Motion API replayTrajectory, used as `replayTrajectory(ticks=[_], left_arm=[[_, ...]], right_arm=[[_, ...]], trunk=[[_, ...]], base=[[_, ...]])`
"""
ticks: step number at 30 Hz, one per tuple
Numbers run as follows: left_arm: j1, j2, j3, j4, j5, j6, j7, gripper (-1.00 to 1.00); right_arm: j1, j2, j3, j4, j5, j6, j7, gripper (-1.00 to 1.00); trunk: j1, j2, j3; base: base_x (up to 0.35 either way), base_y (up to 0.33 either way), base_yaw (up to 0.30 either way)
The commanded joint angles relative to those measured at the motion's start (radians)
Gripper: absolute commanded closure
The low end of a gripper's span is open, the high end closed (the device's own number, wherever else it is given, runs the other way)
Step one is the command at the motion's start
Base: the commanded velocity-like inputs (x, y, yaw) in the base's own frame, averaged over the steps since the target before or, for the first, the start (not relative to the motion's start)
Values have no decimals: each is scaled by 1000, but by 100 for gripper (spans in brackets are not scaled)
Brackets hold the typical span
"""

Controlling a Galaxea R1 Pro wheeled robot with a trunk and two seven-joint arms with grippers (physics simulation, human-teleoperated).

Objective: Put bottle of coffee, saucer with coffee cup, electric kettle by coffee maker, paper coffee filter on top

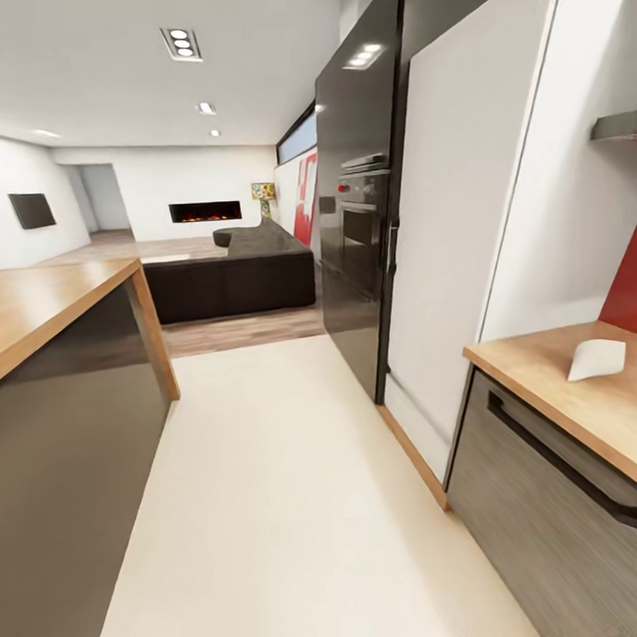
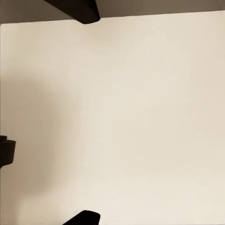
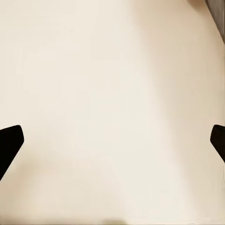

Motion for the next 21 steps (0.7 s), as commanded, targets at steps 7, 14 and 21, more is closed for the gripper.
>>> replayTrajectory(ticks=[7,14,21], left_arm=[[0,-5,-2,0,-9,-4,0,-100],[0,-5,0,0,-7,-4,0,-100],[0,-4,1,0,-5,-4,0,-100]], right_arm=[[0,0,0,-1,1,-1,1,-100],[0,0,0,0,1,-1,0,-100],[0,0,1,-1,1,-1,0,-100]], trunk=[[0,0,-1],[0,0,-1],[-19,35,15]], base=[[9,3,-264],[1,0,-257],[0,0,-49]])
